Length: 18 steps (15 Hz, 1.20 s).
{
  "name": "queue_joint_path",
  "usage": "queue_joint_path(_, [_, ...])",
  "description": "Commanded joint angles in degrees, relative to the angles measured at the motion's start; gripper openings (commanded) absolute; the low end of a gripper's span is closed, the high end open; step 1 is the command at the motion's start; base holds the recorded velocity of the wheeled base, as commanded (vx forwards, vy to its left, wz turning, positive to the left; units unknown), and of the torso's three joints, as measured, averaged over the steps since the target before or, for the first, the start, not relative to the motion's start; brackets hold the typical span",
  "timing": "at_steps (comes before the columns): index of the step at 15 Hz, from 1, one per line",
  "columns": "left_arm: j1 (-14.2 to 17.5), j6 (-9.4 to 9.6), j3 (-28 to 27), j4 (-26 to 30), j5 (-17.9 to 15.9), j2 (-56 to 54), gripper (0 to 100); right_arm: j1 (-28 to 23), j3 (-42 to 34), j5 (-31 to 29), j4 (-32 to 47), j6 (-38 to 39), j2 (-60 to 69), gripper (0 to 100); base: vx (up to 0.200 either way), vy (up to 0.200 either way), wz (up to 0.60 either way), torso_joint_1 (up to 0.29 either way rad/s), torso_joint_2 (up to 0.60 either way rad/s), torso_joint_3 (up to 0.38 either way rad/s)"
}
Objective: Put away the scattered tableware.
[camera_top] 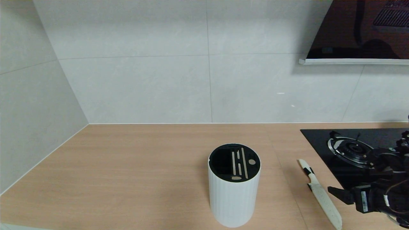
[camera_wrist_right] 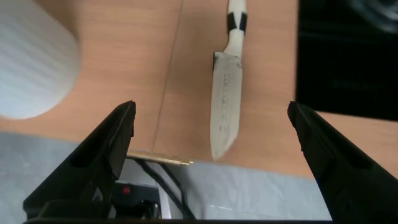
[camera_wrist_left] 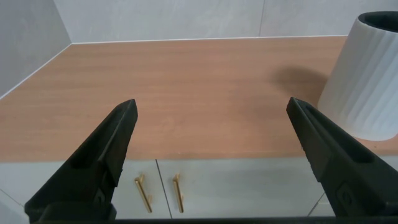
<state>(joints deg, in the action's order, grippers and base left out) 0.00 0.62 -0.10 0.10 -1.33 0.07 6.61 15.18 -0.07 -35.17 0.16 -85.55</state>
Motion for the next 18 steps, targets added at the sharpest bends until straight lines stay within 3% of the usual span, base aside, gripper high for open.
queue_joint_path(1, [0.0, -0.01, 0.01, -0.01, 0.01, 0.01, 100, 0.07, -0.24, -2.39, -11.15, -0.07, -17.37, 100, 0.0, 0.0, 0.0, 0.0, 0.0, 0.0])
queue_joint_path(4, [0.0, -0.01, 0.01, -0.01, 0.01, 0.01, 100, 0.34, 0.12, -6.96, -21.7, -0.16, -28.88, 100, 0.0, 0.0, 0.0, 0.0, 0.0, 0.0])
queue_joint_path(8, [0.0, -0.01, 0.01, -0.01, 0.01, 0.01, 100, 0.25, -0.15, -7.49, -32.42, -0.25, -38.28, 100, 0.0, 0.0, 0.0, 0.0, 0.0, 0.0])
queue_joint_path(18, [0.0, -0.01, 0.01, -0.01, 0.01, 0.01, 100, -0.1, 0.12, -7.84, -47.27, -0.16, -47.07, 100, 0.0, 0.0, 0.0, 0.0, 0.0, 0.0])
